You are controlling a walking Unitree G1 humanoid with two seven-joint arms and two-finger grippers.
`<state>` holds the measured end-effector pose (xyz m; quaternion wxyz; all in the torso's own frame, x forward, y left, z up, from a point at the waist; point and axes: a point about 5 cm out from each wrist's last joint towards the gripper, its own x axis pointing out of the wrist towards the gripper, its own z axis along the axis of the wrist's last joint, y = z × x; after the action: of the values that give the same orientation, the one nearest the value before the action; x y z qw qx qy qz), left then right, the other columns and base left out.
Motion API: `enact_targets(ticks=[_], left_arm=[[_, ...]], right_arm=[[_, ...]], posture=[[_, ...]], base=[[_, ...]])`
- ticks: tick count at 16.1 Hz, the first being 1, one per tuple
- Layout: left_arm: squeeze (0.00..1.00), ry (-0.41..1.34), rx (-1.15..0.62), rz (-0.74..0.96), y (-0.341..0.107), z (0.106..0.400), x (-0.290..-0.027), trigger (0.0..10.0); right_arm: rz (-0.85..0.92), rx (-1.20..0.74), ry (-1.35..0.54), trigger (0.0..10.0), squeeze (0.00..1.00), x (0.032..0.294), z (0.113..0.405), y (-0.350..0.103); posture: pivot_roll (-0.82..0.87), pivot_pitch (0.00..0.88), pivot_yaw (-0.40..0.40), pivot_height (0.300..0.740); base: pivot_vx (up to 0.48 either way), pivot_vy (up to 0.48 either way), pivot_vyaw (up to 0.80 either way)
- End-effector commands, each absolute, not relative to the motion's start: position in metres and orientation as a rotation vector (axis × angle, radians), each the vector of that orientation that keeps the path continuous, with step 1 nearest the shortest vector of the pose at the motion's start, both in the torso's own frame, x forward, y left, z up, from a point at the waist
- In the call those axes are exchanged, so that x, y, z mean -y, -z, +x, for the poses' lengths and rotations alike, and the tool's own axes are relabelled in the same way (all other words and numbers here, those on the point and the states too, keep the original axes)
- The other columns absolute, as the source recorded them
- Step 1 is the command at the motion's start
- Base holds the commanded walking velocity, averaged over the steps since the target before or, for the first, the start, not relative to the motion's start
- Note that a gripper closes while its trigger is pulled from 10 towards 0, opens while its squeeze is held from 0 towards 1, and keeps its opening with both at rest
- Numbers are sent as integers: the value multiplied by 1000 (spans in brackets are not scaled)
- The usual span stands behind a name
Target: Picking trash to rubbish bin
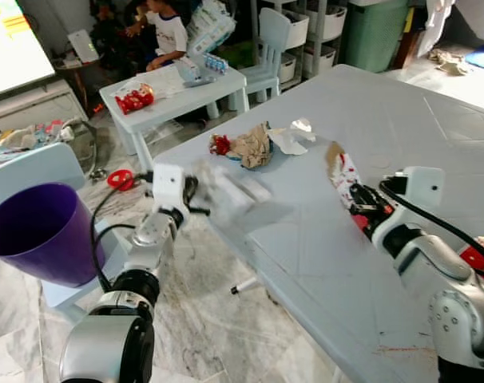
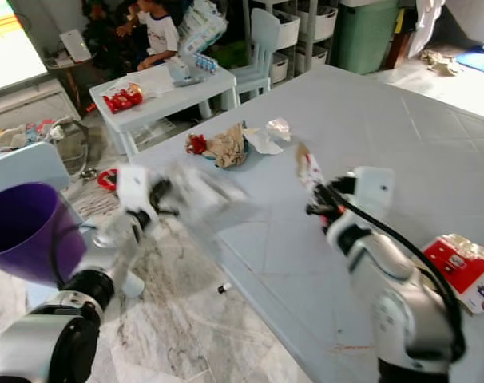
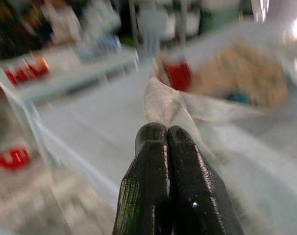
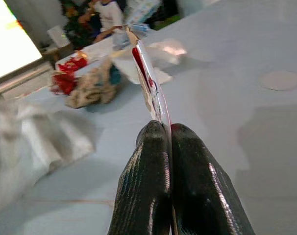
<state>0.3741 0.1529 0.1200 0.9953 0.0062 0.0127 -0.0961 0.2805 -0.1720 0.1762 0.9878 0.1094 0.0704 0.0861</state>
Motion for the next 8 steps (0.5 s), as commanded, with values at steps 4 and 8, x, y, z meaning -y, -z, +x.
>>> enact_targets(ticks=[4,8], left_arm=[[0,133,132,66,-142,372,-165,0],[0,76,296,135,-171,355,-166,0]], right_arm=[[225,-122,-188,0,0,165,285,-176],[251,-78,-149,0,0,166,292,-177]], posture=[[-106,0,65,740],[-76,0,72,740]], base=[[0,0,0],[0,0,0]])
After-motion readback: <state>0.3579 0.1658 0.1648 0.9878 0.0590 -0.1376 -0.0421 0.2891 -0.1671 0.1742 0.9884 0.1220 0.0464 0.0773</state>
